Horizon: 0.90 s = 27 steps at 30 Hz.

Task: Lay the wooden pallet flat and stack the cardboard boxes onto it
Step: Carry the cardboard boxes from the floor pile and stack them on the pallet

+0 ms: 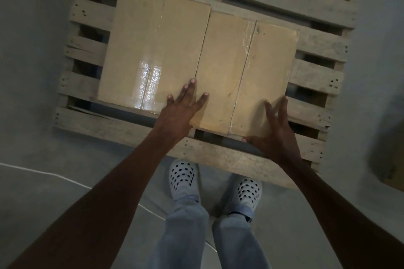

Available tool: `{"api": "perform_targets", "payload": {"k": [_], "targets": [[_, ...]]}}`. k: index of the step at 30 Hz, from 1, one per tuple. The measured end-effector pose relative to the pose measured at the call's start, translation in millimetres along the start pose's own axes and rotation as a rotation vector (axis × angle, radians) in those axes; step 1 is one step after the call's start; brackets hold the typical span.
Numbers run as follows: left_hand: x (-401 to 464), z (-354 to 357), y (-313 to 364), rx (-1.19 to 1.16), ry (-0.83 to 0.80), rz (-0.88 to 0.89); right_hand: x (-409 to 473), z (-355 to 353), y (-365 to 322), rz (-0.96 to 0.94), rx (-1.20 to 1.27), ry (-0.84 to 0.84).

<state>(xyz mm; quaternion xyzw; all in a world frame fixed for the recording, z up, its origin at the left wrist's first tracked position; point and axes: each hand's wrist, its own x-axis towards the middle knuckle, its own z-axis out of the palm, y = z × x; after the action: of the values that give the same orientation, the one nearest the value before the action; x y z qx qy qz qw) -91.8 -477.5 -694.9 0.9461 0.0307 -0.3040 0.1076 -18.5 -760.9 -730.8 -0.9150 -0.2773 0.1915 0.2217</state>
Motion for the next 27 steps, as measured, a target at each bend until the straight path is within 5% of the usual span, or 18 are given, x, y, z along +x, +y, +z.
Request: {"api": "perform_targets", "payload": {"k": [18, 27], "targets": [[-0.8, 1.6, 1.8, -0.043, 0.051, -0.006, 10.4, 0.5, 2.2, 0.004, -0.067, -0.008], [-45.0, -58.6, 72.4, -0.267, -0.094, -0.084, 7.6, -70.9, -66.3, 0.320, 0.010, -0.390]]}}
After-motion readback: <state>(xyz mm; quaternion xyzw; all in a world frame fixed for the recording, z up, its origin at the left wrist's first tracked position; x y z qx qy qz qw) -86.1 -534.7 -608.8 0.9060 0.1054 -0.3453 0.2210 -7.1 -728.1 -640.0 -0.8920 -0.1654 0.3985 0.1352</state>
